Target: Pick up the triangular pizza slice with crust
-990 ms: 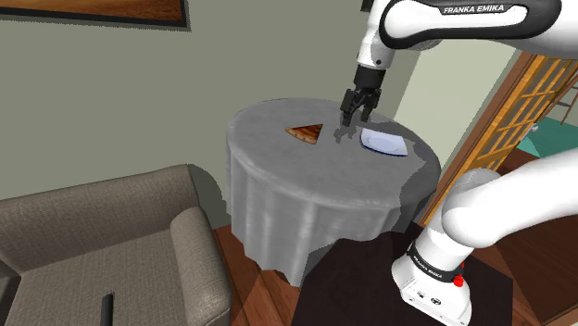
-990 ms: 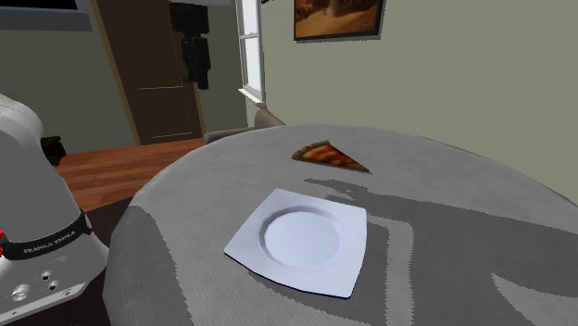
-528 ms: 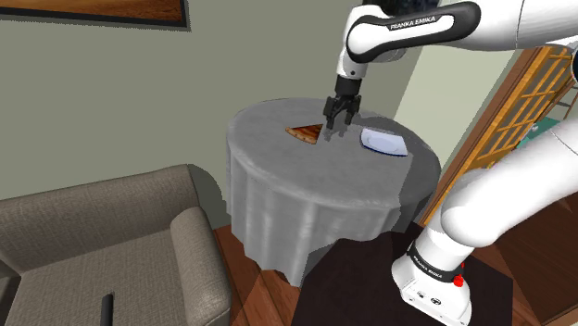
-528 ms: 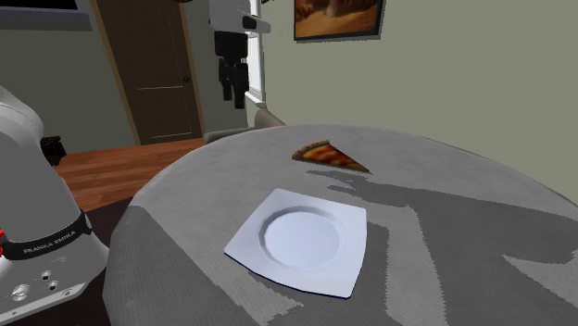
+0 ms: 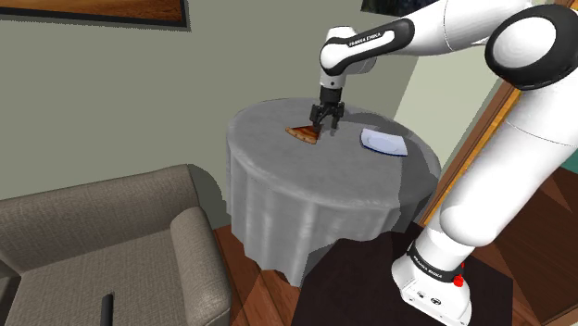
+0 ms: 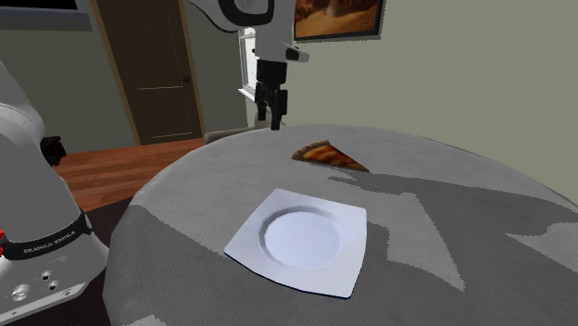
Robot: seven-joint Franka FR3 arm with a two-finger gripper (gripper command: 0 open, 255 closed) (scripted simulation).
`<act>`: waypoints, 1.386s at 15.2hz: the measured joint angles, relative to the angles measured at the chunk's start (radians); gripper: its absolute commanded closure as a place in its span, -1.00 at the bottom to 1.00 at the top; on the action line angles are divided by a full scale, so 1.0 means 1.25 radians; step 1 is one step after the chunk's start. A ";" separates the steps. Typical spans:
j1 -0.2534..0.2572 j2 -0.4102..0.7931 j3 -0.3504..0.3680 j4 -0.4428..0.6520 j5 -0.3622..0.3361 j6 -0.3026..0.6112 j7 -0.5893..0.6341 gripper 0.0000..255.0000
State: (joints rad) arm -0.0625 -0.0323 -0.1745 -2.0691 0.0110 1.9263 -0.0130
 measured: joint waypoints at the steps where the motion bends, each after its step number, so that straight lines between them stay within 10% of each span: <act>1: -0.002 0.032 -0.002 0.025 0.003 0.002 -0.002 -1.00; 15: -0.030 0.263 -0.016 0.146 0.033 0.083 -0.031 -1.00; 16: -0.030 0.264 -0.016 0.145 0.034 0.085 -0.031 1.00; 21: -0.030 0.265 -0.016 0.144 0.034 0.086 -0.031 1.00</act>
State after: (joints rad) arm -0.0998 0.2985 -0.1946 -1.8888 0.0532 2.0342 -0.0523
